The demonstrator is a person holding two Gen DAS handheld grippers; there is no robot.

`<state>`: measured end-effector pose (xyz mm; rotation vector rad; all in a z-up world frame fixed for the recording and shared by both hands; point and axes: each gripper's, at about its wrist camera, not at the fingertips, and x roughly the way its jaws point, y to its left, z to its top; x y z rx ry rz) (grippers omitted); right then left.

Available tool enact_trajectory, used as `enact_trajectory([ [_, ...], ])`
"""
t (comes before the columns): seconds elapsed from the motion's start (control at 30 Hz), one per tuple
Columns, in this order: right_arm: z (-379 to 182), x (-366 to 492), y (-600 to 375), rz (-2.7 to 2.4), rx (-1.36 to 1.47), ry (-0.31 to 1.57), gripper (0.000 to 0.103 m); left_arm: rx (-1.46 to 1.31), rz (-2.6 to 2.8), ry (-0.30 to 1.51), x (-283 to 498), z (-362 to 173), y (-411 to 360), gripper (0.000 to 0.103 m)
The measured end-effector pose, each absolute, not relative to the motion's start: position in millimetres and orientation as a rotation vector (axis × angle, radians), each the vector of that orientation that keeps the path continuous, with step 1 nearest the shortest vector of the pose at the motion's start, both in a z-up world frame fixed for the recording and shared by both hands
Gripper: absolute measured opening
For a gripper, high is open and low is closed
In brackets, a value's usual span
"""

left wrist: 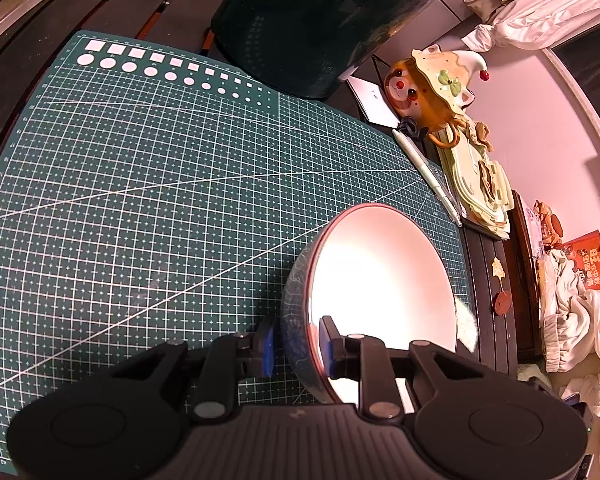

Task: Clean bowl
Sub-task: 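Rub the white sponge along the bowl's outer wall with the right tool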

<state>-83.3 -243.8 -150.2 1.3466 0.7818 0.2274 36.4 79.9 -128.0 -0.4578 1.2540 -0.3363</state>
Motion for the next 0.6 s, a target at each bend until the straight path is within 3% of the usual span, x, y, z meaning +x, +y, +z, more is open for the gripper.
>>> enact_trajectory([
  [0.2, -124, -85, -262, 0.256, 1.355, 0.660, 0.013, -0.458, -0.334, 1.260, 38, -128, 78, 0.022],
  [0.5, -148, -83, -245, 0.228, 1.352, 0.769, 0.013, -0.454, -0.335, 1.259, 43, -128, 77, 0.022],
  [0.6, -137, -83, -251, 0.242, 1.358, 0.719, 0.013, -0.458, -0.334, 1.262, 45, -128, 76, 0.022],
])
